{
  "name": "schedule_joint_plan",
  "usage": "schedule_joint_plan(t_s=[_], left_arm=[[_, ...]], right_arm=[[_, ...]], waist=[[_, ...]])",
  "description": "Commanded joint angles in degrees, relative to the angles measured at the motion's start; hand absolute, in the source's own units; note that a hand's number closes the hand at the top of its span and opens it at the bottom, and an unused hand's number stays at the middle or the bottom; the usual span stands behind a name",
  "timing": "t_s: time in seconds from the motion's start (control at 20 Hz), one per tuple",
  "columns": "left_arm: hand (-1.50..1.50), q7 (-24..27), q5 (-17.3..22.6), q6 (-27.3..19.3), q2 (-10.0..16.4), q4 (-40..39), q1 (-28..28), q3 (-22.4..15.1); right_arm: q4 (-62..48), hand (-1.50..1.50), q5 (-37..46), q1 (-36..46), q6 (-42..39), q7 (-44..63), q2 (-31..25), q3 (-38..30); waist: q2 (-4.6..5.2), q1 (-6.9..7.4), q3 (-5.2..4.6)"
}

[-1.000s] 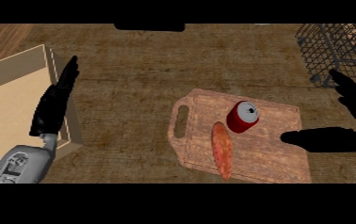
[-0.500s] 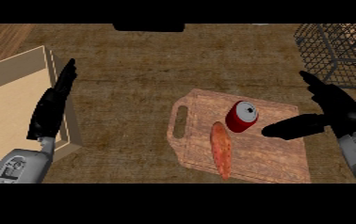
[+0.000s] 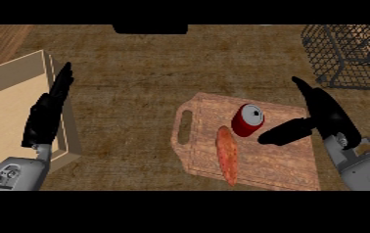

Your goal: Pick the can from the cutting board and place it in the tiered basket

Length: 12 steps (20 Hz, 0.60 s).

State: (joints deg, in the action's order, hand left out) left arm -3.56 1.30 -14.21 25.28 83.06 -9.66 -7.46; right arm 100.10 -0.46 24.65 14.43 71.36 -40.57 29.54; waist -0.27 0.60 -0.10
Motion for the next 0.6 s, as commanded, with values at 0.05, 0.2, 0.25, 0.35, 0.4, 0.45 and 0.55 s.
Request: schedule_joint_plan(t_s=[0.05, 0.2, 0.25, 0.35, 0.4, 0.45, 0.55], left_arm=[[0.0, -0.1, -0.26, 0.42, 0.53, -0.34, 1.02, 0.75], [0.0, 0.8, -0.23, 0.63, 0.14, -2.84, -0.26, 1.57], [0.0, -0.93, 0.19, 1.21, 0.25, -1.66, 0.37, 1.18], [0.0, -0.83, -0.84, 0.14, -0.13, 0.1, 0.74, 0.79], [0.0, -1.18, 0.37, 1.56, -0.04, -1.48, -0.18, 1.33], [0.0, -0.04, -0.11, 1.2, 0.06, 0.6, 1.34, 1.11], [0.0, -3.05, -0.83, 0.93, 0.15, 0.17, -1.48, 0.92]], right_arm=[[-4.56, -1.5, 2.66, 5.09, -0.42, 13.85, 2.26, 3.56], [-1.4, -1.5, 3.39, 4.07, -0.37, 13.86, 0.49, 4.22], [-4.4, -1.5, 3.97, 6.09, -0.74, 13.86, 2.11, 5.1], [-6.25, -1.5, 4.18, 8.19, -0.85, 13.86, 3.42, 5.33], [-7.06, -1.5, 5.07, 7.56, -0.38, 13.86, 4.3, 6.22], [-7.04, -1.5, 4.24, 7.41, -1.07, 13.86, 4.21, 5.96], [-8.34, -1.5, 4.58, 7.72, 0.05, 13.86, 6.36, 6.6]], waist=[[0.1, 0.4, -0.19], [-0.12, -1.52, -0.2], [-0.05, -0.64, -0.21], [-0.11, -0.32, -0.21], [0.02, -0.64, -0.19], [-0.17, -0.49, -0.18], [-0.11, -0.94, -0.16]])
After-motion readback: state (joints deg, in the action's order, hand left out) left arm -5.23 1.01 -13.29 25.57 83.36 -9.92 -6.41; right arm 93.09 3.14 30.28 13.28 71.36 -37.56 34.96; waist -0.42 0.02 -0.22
